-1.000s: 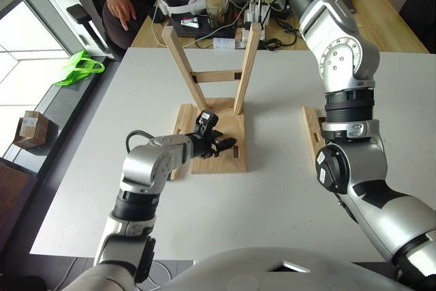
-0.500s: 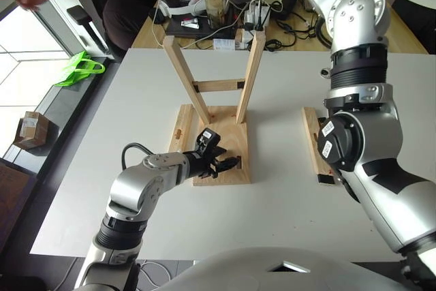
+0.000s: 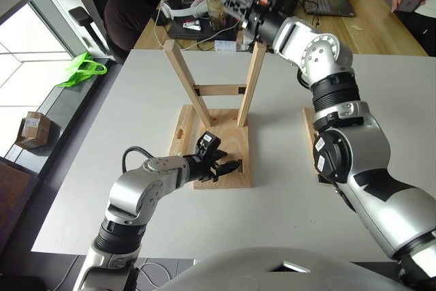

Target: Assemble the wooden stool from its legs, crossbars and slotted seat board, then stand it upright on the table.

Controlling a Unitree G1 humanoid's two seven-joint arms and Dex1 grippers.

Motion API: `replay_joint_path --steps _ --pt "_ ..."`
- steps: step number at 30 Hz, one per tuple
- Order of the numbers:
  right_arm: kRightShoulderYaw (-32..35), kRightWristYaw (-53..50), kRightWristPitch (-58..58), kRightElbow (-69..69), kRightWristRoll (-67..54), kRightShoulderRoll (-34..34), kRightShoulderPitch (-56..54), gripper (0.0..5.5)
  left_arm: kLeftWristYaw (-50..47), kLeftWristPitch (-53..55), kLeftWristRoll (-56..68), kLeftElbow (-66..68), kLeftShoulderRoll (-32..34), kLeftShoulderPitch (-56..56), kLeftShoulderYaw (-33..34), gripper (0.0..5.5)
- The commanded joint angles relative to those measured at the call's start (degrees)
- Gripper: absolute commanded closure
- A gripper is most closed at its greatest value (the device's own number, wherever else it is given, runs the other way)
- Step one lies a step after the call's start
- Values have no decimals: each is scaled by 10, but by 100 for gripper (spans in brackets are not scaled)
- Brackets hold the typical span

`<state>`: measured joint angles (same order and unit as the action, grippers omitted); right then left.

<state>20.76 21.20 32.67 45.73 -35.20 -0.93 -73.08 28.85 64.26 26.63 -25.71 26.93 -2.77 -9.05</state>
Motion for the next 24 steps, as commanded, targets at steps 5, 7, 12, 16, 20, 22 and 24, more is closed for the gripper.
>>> replay_joint_path --steps 5,7,12,16,20,22,24 --pt "-24 -16 35 16 7 -10 30 343 -19 29 -8 31 7 24 -20 261" --pt "-80 -14 53 41 56 -19 94 343 -20 26 -8 34 6 22 -21 261" --pt "-96 1 43 -12 62 -29 138 343 -21 24 -5 34 9 24 -22 261" --pt "-39 12 21 -118 -11 -16 79 343 -26 29 2 8 6 6 -6 261" --pt "78 2 42 -227 -141 72 13 343 -26 69 70 -66 -4 -89 114 261" --pt "114 -7 50 -257 -164 131 25 343 -32 84 90 -68 11 -139 190 261" --pt "125 -18 61 -276 -157 176 73 343 -34 81 89 -53 40 -148 239 261"
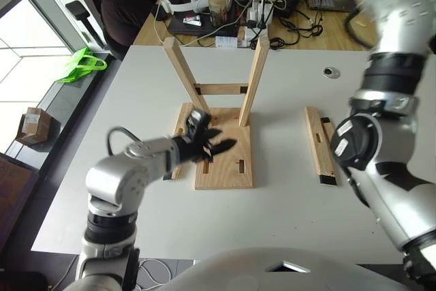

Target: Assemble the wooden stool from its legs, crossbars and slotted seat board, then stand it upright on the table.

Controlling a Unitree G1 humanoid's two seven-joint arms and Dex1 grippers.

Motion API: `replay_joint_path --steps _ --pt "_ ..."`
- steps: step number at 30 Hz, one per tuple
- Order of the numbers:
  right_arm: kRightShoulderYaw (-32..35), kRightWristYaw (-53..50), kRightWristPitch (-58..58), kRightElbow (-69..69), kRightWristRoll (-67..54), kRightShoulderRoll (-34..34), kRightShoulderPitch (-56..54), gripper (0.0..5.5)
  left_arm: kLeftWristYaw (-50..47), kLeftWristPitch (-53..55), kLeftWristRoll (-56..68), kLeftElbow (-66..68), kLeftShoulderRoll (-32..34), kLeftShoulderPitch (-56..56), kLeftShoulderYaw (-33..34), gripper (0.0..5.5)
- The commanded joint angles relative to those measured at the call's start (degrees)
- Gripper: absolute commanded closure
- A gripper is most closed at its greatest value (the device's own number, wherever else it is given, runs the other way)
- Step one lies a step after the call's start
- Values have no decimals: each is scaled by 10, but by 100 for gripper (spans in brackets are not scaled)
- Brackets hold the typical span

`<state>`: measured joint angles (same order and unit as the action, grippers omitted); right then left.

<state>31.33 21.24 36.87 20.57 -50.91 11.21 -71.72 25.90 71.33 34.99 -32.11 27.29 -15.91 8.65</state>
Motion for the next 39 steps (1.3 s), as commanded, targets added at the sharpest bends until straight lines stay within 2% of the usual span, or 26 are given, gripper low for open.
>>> replay_joint_path --steps 1,4,8,11,15,21,24,29,36,39 --pt "15 -28 29 -34 13 69 100 343 -8 2 -5 26 51 -6 78 261" --pt "-44 -12 51 -115 74 107 283 343 -15 -52 -64 72 97 86 90 261" --pt "-115 46 14 -169 169 153 516 343 -60 -157 -182 175 113 196 31 261" --pt "-139 78 -7 -160 211 179 598 343 -78 -185 -204 188 80 211 14 261" --pt "-190 153 -14 -142 256 226 696 343 -133 -194 -201 133 22 192 51 261" --pt "-214 193 1 -167 261 237 755 343 -228 -179 -195 64 -69 134 101 261" --pt "-224 177 5 -181 267 224 753 343 -270 -173 -204 35 -113 125 94 261" --pt "-217 147 28 -216 258 211 743 343 -306 -176 -228 14 -138 132 85 261" --pt "-225 126 65 -261 252 201 729 239 -316 -173 -243 2 -158 134 58 261" --pt "-235 124 70 -263 257 200 728 239 -316 -175 -248 5 -160 130 52 261"
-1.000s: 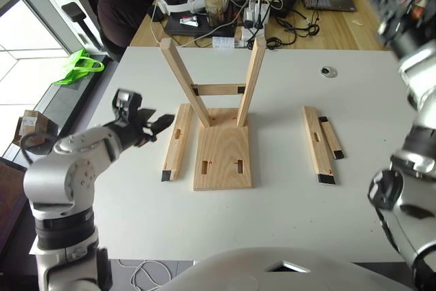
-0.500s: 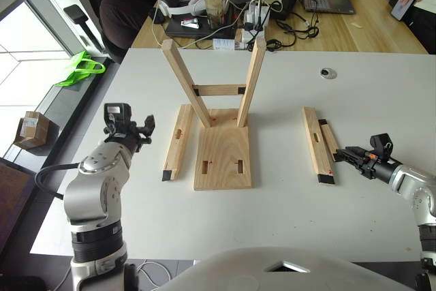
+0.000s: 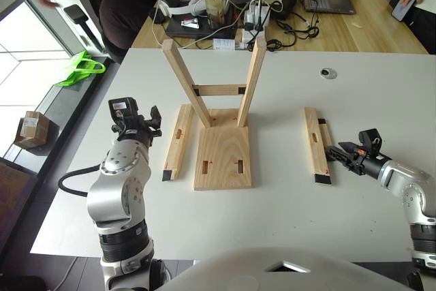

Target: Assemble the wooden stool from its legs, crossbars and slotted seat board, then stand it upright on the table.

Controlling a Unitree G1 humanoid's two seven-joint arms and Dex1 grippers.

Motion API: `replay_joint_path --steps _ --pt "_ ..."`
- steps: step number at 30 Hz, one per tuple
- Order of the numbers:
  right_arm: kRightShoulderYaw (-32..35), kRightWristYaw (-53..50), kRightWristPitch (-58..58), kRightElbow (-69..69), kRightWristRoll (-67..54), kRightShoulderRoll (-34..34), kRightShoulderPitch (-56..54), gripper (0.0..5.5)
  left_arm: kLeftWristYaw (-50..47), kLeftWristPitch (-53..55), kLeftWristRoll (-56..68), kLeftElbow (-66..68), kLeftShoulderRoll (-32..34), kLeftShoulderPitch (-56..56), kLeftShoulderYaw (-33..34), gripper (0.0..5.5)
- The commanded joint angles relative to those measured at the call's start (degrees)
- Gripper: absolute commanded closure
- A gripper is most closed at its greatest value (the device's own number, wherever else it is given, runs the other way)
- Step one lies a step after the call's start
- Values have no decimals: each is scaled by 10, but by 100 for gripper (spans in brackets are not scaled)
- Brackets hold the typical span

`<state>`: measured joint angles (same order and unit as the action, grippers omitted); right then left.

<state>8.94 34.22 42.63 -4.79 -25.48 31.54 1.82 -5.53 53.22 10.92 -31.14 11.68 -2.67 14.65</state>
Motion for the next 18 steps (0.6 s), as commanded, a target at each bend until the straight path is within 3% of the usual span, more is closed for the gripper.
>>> replay_joint_path --steps 1,5,18 --pt "-17 -8 14 -8 8 -4 -5 239 1 6 -11 -1 -3 -3 -13 261" --pt "-44 -34 1 21 51 0 4 239 7 0 -26 6 5 -7 -32 261" --pt "101 -65 16 103 -43 -51 -43 239 11 -6 -53 0 -3 -13 -53 261"
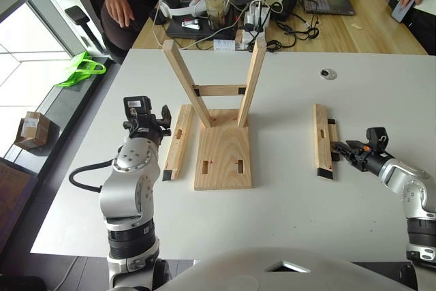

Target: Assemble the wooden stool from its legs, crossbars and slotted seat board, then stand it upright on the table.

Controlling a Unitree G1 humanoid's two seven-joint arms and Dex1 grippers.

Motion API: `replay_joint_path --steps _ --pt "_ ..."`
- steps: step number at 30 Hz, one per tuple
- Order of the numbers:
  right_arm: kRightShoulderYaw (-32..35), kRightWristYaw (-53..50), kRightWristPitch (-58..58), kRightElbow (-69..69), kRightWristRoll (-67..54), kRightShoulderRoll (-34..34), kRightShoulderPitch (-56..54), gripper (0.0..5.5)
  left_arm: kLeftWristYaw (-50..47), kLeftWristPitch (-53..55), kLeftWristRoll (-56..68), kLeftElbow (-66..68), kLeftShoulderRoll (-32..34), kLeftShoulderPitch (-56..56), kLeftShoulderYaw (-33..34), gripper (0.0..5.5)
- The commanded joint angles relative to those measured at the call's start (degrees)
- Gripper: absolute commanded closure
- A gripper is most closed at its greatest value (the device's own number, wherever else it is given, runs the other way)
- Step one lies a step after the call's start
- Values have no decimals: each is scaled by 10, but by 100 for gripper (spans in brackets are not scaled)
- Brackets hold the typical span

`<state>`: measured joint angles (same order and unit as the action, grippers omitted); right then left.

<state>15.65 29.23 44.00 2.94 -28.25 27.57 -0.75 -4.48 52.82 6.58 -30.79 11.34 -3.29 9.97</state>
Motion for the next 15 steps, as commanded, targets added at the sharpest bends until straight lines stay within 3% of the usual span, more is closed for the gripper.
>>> replay_joint_path --steps 1,15 --pt "32 -15 -3 28 -10 -10 -15 239 2 -3 -12 -3 1 -7 -8 261" --pt "-97 5 13 -81 49 17 33 239 5 -7 -31 -4 -1 2 -21 261"
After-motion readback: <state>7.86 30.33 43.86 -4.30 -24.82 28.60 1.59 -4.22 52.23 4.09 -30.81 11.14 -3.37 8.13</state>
